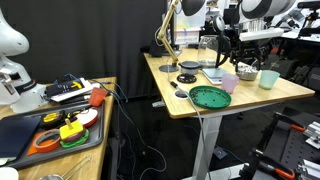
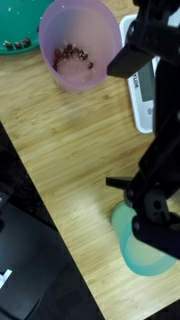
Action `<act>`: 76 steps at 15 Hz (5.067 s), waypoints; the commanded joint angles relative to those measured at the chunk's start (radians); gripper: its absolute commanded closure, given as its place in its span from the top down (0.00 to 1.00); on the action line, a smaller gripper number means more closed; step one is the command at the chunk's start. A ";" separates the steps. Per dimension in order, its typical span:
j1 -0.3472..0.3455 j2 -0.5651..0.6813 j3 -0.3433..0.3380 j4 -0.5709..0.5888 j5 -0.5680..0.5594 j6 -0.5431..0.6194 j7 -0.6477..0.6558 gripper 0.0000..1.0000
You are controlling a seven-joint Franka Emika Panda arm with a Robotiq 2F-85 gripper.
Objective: Move the cup to the left
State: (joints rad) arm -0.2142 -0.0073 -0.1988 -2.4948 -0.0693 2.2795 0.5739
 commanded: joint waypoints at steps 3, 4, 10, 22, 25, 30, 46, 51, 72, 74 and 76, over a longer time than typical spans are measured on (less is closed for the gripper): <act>0.024 0.001 0.014 0.000 -0.036 -0.017 0.005 1.00; 0.029 0.003 0.017 -0.001 -0.038 -0.019 -0.003 1.00; 0.054 0.020 0.032 -0.006 -0.027 -0.033 -0.066 1.00; 0.052 0.154 0.015 0.111 0.021 -0.051 -0.148 0.48; 0.050 0.176 0.012 0.125 0.042 -0.049 -0.179 0.17; 0.052 0.174 0.007 0.133 0.074 -0.051 -0.208 0.00; 0.109 0.020 0.049 0.042 0.033 -0.021 -0.175 0.01; 0.126 -0.047 0.088 0.069 -0.005 -0.026 -0.078 0.01; 0.139 0.017 0.129 0.347 0.001 -0.132 0.066 0.06; 0.138 0.017 0.128 0.354 0.004 -0.126 0.068 0.01; 0.135 0.014 0.124 0.380 -0.001 -0.128 0.082 0.01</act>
State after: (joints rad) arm -0.0786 0.0081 -0.0680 -2.1465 -0.0678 2.1539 0.6409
